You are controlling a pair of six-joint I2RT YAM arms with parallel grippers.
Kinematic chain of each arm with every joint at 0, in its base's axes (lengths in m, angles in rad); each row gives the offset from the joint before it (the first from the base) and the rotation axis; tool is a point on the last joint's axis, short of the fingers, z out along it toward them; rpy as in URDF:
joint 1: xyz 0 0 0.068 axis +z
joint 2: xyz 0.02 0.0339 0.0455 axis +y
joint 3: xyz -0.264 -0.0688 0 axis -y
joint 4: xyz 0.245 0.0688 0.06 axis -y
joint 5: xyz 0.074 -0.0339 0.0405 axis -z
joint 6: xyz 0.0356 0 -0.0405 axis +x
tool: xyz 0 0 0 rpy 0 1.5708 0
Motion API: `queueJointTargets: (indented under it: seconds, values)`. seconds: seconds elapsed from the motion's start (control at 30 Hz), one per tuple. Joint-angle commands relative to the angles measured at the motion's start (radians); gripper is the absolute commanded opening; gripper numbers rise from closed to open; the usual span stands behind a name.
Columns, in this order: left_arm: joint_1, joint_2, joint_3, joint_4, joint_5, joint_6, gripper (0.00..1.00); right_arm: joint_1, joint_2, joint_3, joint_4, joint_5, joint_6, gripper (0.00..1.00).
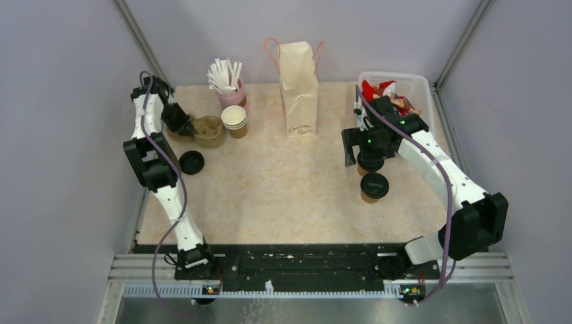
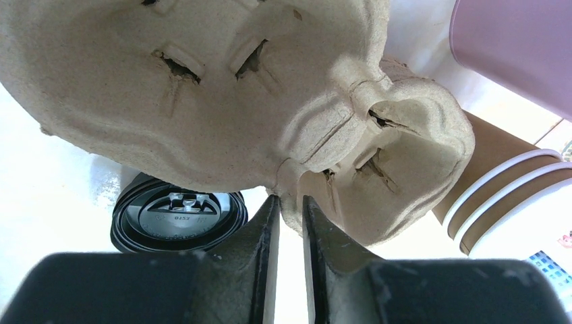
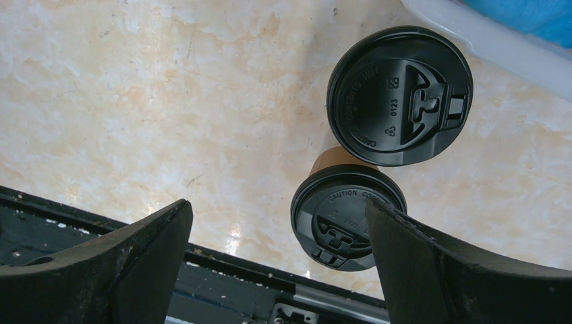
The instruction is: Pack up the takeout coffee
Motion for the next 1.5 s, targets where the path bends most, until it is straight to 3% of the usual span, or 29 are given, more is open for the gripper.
queueJointTargets:
  seconds: [0.0,0.37,0.9,1.47]
  values:
    - [0.004,0.005,0.001,-0.001,0.026,0.017,0.26,0.007,-0.004,0.017,0.02,0.012,-0.008,0.99]
    - [0.004,-0.001,0.007,-0.015,0.013,0.031,0.3,0.006,-0.004,0.014,0.022,0.007,-0.008,0.99]
    - [-0.003,0.011,0.003,0.002,-0.019,0.021,0.19,0.006,-0.005,0.011,0.024,0.006,-0.008,0.99]
    - [-0.022,0.026,0.006,0.01,-0.038,0.017,0.25,0.006,-0.001,0.011,0.024,0.005,-0.008,0.99]
